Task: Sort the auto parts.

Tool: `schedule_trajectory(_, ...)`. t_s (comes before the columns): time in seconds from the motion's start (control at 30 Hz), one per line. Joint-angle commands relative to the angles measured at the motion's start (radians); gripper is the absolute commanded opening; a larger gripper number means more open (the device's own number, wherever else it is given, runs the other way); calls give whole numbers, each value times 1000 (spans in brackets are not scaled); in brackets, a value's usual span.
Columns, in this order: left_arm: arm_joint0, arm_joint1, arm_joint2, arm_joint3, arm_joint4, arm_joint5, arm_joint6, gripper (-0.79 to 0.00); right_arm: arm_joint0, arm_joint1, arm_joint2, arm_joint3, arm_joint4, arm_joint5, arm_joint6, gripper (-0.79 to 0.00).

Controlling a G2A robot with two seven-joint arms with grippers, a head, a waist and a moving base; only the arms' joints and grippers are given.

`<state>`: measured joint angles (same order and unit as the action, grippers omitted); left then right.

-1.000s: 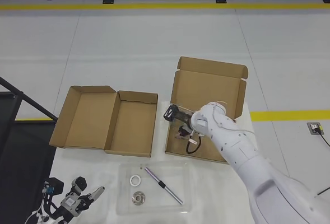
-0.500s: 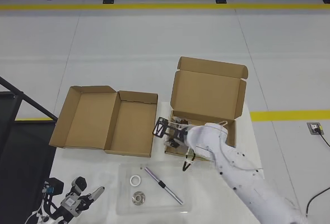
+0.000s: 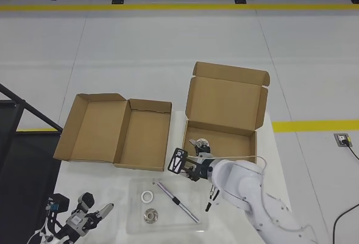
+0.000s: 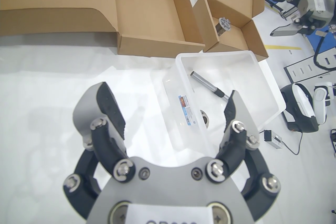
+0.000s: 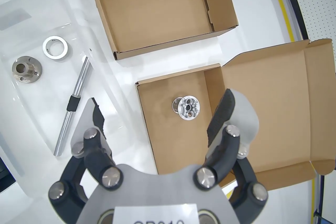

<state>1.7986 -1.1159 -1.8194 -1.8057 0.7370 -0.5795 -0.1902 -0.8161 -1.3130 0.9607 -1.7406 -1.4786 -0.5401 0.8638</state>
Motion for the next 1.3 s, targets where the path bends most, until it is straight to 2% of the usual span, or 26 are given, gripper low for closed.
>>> schedule_trajectory(0.0, 0, 0, 0, 0, 0, 0, 0, 0, 0, 0, 0, 0, 0, 0, 0, 0)
schedule_trajectory(0.17, 0, 0, 0, 0, 0, 0, 0, 0, 0, 0, 0, 0, 0, 0, 0, 0)
schedule_trajectory(0.3, 0, 0, 0, 0, 0, 0, 0, 0, -28, -1, -49, -9, -49, -30, -83, 0)
schedule_trajectory(0.43, 0, 0, 0, 0, 0, 0, 0, 0, -48, -18, -127, -22, -52, 31, -58, 0)
schedule_trajectory(0.6, 0, 0, 0, 0, 0, 0, 0, 0, -67, -50, -227, -32, -18, 165, -6, 0)
schedule_trajectory(0.8, 0, 0, 0, 0, 0, 0, 0, 0, -50, -90, -261, 54, 153, 279, 21, 0)
schedule_trajectory(1.27, 0, 0, 0, 0, 0, 0, 0, 0, -59, -92, -272, 71, 146, 277, 18, 0)
